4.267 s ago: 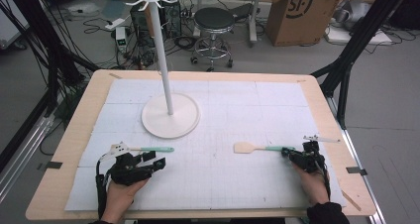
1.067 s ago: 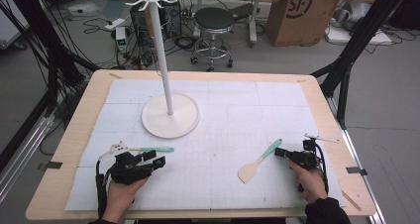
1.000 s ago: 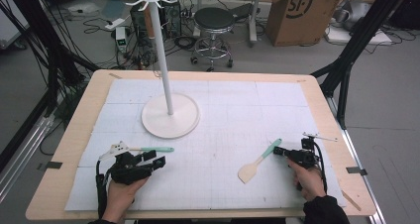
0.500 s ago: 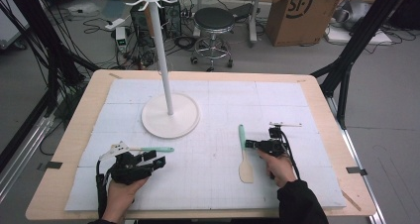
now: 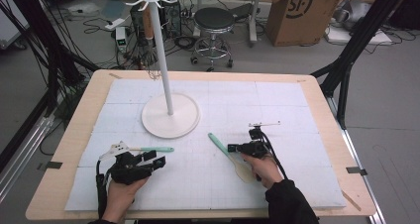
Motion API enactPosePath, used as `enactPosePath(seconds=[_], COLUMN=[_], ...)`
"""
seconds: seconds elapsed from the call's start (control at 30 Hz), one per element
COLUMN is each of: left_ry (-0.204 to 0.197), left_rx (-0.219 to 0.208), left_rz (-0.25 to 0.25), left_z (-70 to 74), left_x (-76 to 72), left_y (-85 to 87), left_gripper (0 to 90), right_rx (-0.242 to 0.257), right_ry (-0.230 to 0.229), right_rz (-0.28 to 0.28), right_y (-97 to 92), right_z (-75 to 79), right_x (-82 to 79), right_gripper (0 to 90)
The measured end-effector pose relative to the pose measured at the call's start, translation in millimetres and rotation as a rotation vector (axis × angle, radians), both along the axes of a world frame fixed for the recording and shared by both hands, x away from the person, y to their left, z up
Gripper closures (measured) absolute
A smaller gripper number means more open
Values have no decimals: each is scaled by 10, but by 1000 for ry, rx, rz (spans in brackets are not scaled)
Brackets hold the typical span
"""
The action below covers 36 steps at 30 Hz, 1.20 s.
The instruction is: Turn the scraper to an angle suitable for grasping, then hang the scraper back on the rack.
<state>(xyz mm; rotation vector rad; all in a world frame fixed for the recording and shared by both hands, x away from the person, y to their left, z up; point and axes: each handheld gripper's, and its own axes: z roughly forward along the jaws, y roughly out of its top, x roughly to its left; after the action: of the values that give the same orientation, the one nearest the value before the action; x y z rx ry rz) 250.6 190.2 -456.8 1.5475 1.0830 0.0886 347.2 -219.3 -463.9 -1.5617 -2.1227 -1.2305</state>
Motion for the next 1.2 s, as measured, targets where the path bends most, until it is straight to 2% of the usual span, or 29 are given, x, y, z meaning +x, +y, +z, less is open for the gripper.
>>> enactPosePath(seconds=[0.27, 0.33, 0.4, 0.6, 0.77, 0.97, 1.07, 1.2], left_ry=[-3, -3, -3, -2, 2, 2, 2, 2], left_rx=[0, 0, 0, 1, 0, -3, -3, -5], left_rz=[0, 0, 0, 2, 3, 6, 5, 5], left_z=[-1, -1, -1, -2, -1, -2, -1, -2], left_x=[-1, -2, -1, 0, 2, 4, 4, 6], left_y=[8, 12, 11, 8, 2, 2, 4, 1], left_gripper=[387, 387, 387, 388, 389, 389, 389, 389], right_rx=[10, 41, 43, 63, 72, 33, 33, 1], right_ry=[-4, -11, -22, -51, -54, -67, -72, -103], right_rz=[39, 44, 40, 57, 83, 97, 101, 105], right_y=[38, 2, -33, -157, -143, -66, -35, 14], right_z=[3, 15, 28, 61, 67, 34, 31, 42], right_x=[-38, -63, -90, -203, -259, -272, -283, -309], right_gripper=[897, 819, 735, 682, 645, 619, 618, 619])
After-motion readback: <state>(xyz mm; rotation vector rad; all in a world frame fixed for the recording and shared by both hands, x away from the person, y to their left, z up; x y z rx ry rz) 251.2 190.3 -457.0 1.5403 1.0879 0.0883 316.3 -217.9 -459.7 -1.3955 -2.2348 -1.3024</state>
